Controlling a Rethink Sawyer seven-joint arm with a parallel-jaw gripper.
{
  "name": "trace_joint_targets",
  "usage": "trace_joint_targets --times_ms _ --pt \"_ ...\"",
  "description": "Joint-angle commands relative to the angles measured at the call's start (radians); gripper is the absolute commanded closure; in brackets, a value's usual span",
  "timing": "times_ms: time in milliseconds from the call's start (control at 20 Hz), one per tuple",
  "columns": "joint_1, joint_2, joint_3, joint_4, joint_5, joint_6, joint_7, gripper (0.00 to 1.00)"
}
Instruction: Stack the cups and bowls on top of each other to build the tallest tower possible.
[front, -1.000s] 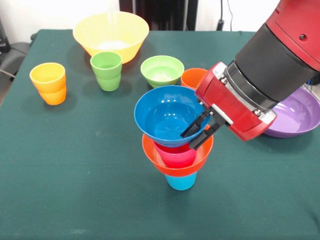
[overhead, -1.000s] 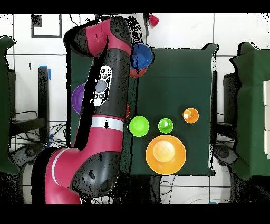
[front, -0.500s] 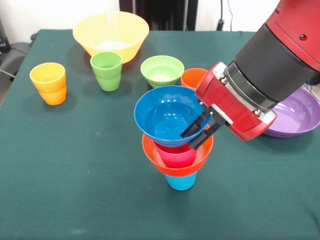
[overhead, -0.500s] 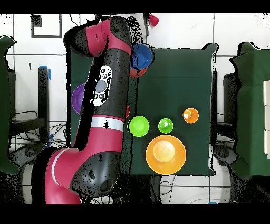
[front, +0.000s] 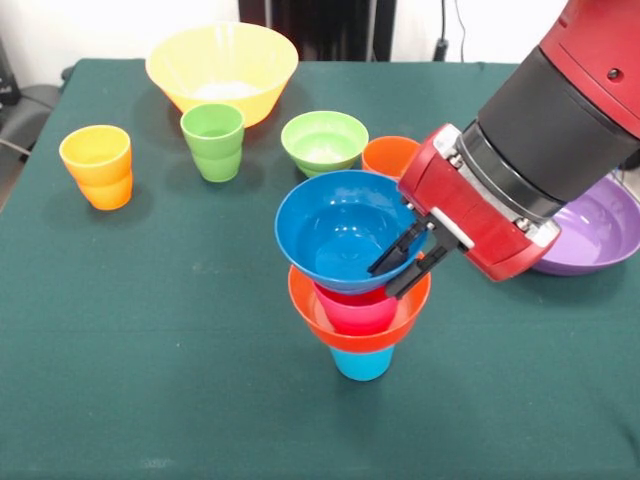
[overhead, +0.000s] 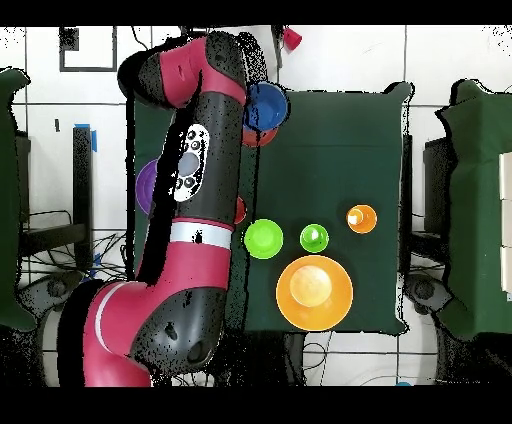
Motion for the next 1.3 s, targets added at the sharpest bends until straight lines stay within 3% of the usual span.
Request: trace_joint_targets --times_ms 50,850,900,1300 --pt "0.021 0.0 0.08 0.115 0.012 -0.011 0.118 1.0" --pt "0.015 0.001 0.083 0.109 0.013 -0.004 0.092 1.0" --pt "0.014 0.001 0.083 0.108 0.014 -0.002 0.091 0.0" --pt "0.009 0.001 0.087 0.106 0.017 -0.005 0.078 0.0"
